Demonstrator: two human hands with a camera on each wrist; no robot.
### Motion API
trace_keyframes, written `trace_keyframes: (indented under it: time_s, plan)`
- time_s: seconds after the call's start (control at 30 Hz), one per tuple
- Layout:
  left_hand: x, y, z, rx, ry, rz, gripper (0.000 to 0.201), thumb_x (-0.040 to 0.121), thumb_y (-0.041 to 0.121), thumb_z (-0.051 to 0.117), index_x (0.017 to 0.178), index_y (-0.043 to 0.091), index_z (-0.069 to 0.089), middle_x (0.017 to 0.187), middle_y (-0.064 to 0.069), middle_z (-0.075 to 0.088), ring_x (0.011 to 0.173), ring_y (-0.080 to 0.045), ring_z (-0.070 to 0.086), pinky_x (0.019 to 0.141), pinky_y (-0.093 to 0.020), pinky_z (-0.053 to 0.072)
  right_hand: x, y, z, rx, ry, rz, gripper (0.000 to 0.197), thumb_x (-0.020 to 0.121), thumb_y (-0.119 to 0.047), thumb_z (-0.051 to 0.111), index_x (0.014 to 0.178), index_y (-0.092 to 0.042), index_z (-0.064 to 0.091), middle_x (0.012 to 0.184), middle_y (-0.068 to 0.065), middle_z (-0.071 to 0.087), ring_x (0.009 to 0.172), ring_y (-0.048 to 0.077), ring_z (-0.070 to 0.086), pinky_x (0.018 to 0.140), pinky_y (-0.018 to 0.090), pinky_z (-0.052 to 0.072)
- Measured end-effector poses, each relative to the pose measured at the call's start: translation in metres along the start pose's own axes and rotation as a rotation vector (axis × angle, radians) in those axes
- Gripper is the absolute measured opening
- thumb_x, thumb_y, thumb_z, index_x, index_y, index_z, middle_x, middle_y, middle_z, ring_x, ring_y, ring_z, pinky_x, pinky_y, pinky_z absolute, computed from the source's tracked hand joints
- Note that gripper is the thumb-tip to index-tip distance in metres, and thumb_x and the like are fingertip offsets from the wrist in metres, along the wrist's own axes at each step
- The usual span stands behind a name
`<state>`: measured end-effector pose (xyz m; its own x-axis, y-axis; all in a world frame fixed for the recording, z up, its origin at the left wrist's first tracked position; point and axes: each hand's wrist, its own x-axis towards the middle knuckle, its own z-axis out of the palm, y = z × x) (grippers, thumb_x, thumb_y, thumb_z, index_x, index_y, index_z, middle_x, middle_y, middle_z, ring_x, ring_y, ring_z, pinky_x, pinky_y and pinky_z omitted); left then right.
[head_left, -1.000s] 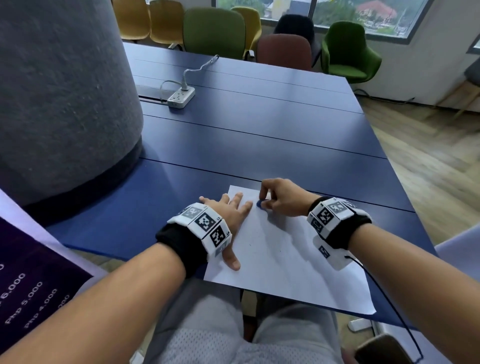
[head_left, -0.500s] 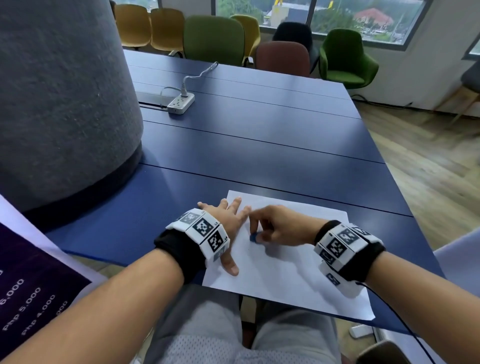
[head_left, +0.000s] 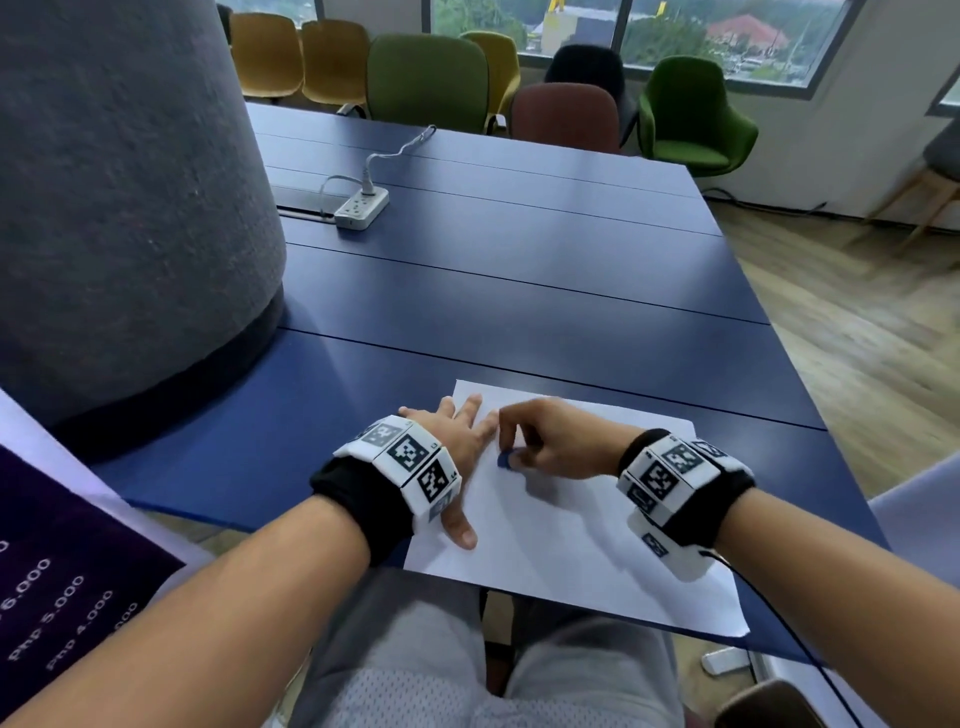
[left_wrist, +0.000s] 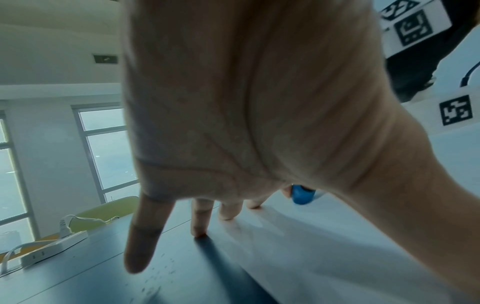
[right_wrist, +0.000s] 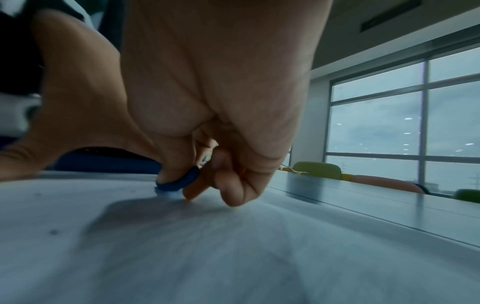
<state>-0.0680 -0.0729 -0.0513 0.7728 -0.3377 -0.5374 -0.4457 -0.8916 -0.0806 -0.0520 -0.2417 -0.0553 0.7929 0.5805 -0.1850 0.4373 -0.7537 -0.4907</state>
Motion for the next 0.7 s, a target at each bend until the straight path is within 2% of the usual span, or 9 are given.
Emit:
trace_keyframes:
  time_s: [0.07, 0.2, 0.23, 0.33, 0.37, 0.53, 0.57, 0.67, 0.7]
  plan:
    - [0.000, 0.000, 0.000, -0.013, 0.001, 0.006, 0.145, 0.053, 0.055, 0.089, 0.155, 0.027, -0.010, 0.163, -0.004, -0.014, 0.150, -0.032, -0.004, 0.113, -0.062, 0.023, -0.002, 0.003, 0.001, 0.027, 0.041, 0.006, 0.011, 0.082, -0.021, 0.072, 0.082, -0.020, 0.061, 0.060, -0.008, 0.047, 0.051, 0.005, 0.043, 0.052, 0.018, 0.033]
    - [0.001, 0.000, -0.002, -0.010, -0.029, 0.007, 0.147, 0.054, 0.055, 0.089, 0.153, 0.031, -0.017, 0.162, -0.006, -0.019, 0.150, -0.034, -0.007, 0.114, -0.060, 0.022, -0.019, -0.005, 0.001, -0.010, -0.232, -0.036, 0.006, 0.082, -0.023, 0.071, 0.085, -0.022, 0.067, 0.064, -0.007, 0.053, 0.053, 0.005, 0.045, 0.053, 0.015, 0.038]
    - [0.001, 0.000, -0.002, -0.007, -0.033, 0.004, 0.147, 0.055, 0.055, 0.089, 0.153, 0.032, -0.018, 0.162, -0.006, -0.020, 0.149, -0.034, -0.008, 0.115, -0.059, 0.022, -0.018, -0.004, -0.001, -0.013, -0.217, -0.024, 0.006, 0.081, -0.023, 0.072, 0.085, -0.022, 0.067, 0.064, -0.007, 0.054, 0.053, 0.004, 0.046, 0.052, 0.014, 0.038]
    - [0.002, 0.001, -0.002, -0.008, -0.034, -0.004, 0.147, 0.055, 0.055, 0.088, 0.152, 0.031, -0.020, 0.162, -0.006, -0.022, 0.150, -0.033, -0.009, 0.116, -0.056, 0.024, -0.015, 0.004, 0.000, -0.010, 0.044, 0.017, 0.008, 0.079, -0.023, 0.074, 0.081, -0.023, 0.066, 0.058, -0.009, 0.049, 0.051, 0.005, 0.044, 0.051, 0.015, 0.035]
    - [0.002, 0.002, -0.001, -0.007, -0.038, -0.007, 0.147, 0.056, 0.055, 0.088, 0.152, 0.031, -0.020, 0.162, -0.006, -0.022, 0.150, -0.033, -0.009, 0.116, -0.055, 0.025, -0.016, 0.005, 0.002, -0.006, 0.074, 0.019, 0.009, 0.079, -0.022, 0.074, 0.080, -0.023, 0.065, 0.057, -0.009, 0.048, 0.051, 0.006, 0.043, 0.052, 0.017, 0.034]
    - [0.004, 0.003, -0.002, 0.013, -0.054, -0.017, 0.148, 0.055, 0.056, 0.088, 0.152, 0.031, -0.021, 0.161, -0.007, -0.022, 0.149, -0.034, -0.010, 0.116, -0.053, 0.024, -0.029, -0.003, -0.002, -0.013, -0.226, 0.015, 0.007, 0.079, -0.025, 0.074, 0.082, -0.023, 0.068, 0.063, -0.006, 0.054, 0.054, 0.006, 0.044, 0.053, 0.017, 0.038]
    - [0.004, 0.004, -0.002, 0.015, -0.054, -0.017, 0.148, 0.055, 0.056, 0.088, 0.152, 0.031, -0.021, 0.161, -0.007, -0.022, 0.149, -0.034, -0.010, 0.116, -0.053, 0.024, -0.026, -0.003, -0.003, -0.023, -0.199, 0.027, 0.007, 0.079, -0.025, 0.074, 0.083, -0.023, 0.068, 0.063, -0.005, 0.054, 0.054, 0.006, 0.045, 0.053, 0.017, 0.038]
    - [0.003, 0.003, -0.003, 0.006, -0.044, -0.010, 0.147, 0.055, 0.055, 0.088, 0.152, 0.031, -0.020, 0.162, -0.008, -0.020, 0.149, -0.035, -0.009, 0.115, -0.053, 0.023, -0.020, 0.002, 0.001, -0.012, 0.028, 0.050, 0.009, 0.081, -0.023, 0.072, 0.081, -0.023, 0.064, 0.061, -0.007, 0.050, 0.054, 0.007, 0.045, 0.053, 0.018, 0.033]
    - [0.003, 0.003, -0.003, 0.004, -0.043, -0.009, 0.147, 0.056, 0.055, 0.088, 0.153, 0.031, -0.020, 0.162, -0.008, -0.020, 0.149, -0.035, -0.009, 0.116, -0.053, 0.023, -0.022, 0.003, 0.004, 0.000, 0.046, 0.045, 0.009, 0.081, -0.022, 0.072, 0.082, -0.022, 0.063, 0.061, -0.007, 0.049, 0.054, 0.007, 0.044, 0.053, 0.018, 0.033]
